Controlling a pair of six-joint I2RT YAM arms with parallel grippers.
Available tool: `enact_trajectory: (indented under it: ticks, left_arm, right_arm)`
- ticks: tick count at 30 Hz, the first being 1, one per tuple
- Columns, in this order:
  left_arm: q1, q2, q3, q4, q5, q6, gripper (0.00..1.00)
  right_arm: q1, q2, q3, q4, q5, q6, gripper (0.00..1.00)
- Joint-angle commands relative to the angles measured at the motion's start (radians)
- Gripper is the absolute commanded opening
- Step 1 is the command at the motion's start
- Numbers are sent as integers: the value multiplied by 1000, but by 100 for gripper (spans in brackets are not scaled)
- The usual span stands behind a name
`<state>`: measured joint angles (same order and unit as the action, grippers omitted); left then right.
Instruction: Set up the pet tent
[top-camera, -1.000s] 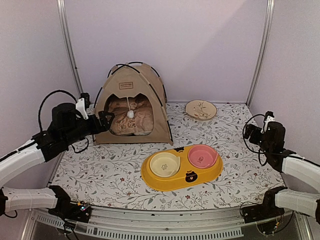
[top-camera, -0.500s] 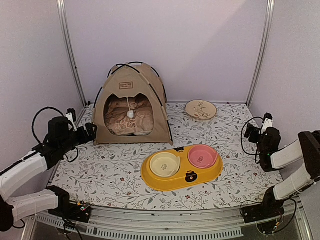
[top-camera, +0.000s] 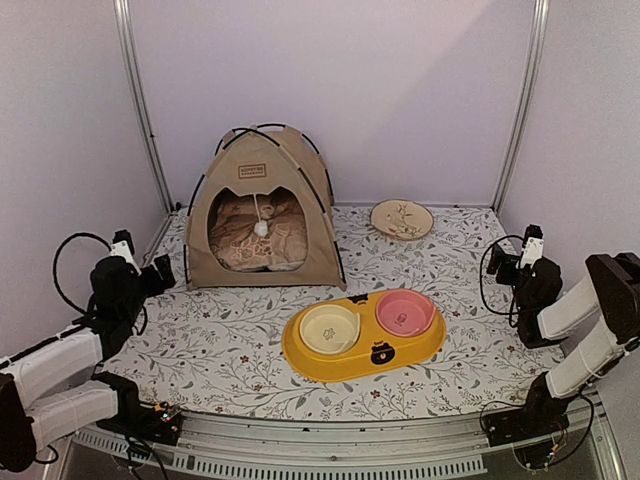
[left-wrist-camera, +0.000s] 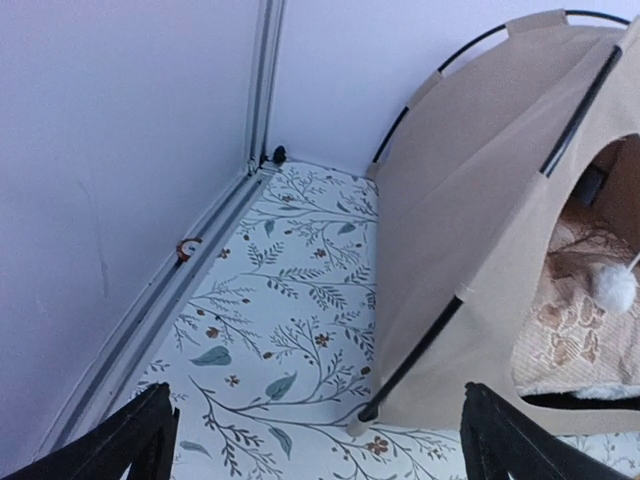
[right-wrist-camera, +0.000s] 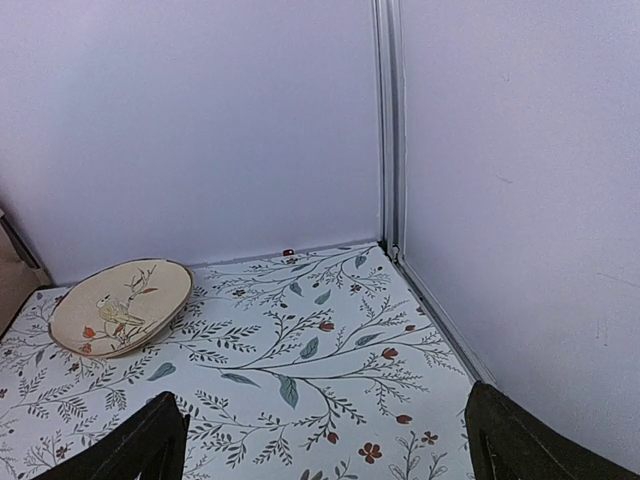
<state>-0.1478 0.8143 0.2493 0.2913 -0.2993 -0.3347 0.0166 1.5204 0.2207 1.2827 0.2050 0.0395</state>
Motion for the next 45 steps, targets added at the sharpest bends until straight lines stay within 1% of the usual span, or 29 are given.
enact_trajectory:
  ticks: [1,3,4,5,6,7,8,10,11,13,15,18,21,22,23,25,26,28,29,30,31,32,33,34,36,39,45]
  left_arm:
    - [21,56,-39,248,-179,133,99]
    - [23,101,-113,367,-245,152,99]
    - [23,120,-155,470,-256,179,99]
    - [23,118,-156,451,-243,182,99]
    - [25,114,-168,507,-201,211,99]
    - [25,112,-215,623,-168,244,100]
    - [27,106,-246,686,-151,252,100]
    - [46,131,-274,781,-173,248,99]
    - [63,159,-267,801,-166,246,99]
    - [91,224,-240,832,-84,273,99]
    - [95,300,-202,865,-12,311,99]
    - [96,407,-150,904,49,342,99]
    - [97,495,-123,986,89,354,99]
    - [105,530,-131,1059,116,349,99]
    - [108,618,-151,1158,135,356,99]
    - [108,783,-179,1413,133,385,100]
    - [108,787,-183,1438,124,386,99]
    - [115,694,-143,1195,128,343,99]
    - [118,718,-119,1185,157,356,100]
    - [120,748,-96,1213,190,379,100]
    - [128,736,-71,1160,225,383,100]
    - [142,715,-40,1052,257,370,99]
    - [154,720,-22,1018,281,363,99]
    - [158,735,-11,1027,283,364,100]
    - [156,722,9,958,276,351,99]
    - [149,734,6,992,270,370,99]
    - [148,730,8,980,270,368,99]
  right_arm:
    - [1,11,11,22,-15,-12,99]
    - [1,11,11,20,-14,-12,99]
    - [1,12,11,21,-13,-12,99]
    - [1,11,11,20,-14,-12,99]
    - [1,11,11,21,-15,-12,99]
    - [1,12,11,20,-14,-12,99]
    - [1,11,11,20,-15,-12,99]
    - [0,11,11,20,-14,-13,99]
    - [0,11,11,21,-16,-12,99]
    - [1,11,11,20,-18,-13,99]
    - [1,13,13,21,-26,-16,99]
    - [2,12,12,20,-35,-18,99]
    - [0,12,13,20,-43,-21,99]
    - [1,13,15,20,-49,-23,99]
    - [2,13,14,19,-53,-25,99]
    - [1,12,14,18,-56,-27,99]
    - [1,12,14,17,-58,-29,99]
    - [0,12,13,18,-60,-29,99]
    - [0,12,15,18,-61,-29,99]
    - [1,12,15,17,-62,-29,99]
    - [1,12,14,17,-63,-30,99]
    - [0,12,14,17,-65,-29,99]
    - [0,12,15,17,-65,-29,99]
    - [1,12,16,18,-65,-29,99]
    - [0,12,15,18,-66,-29,99]
    - [1,12,15,18,-66,-30,99]
    - [0,12,15,18,-67,-30,99]
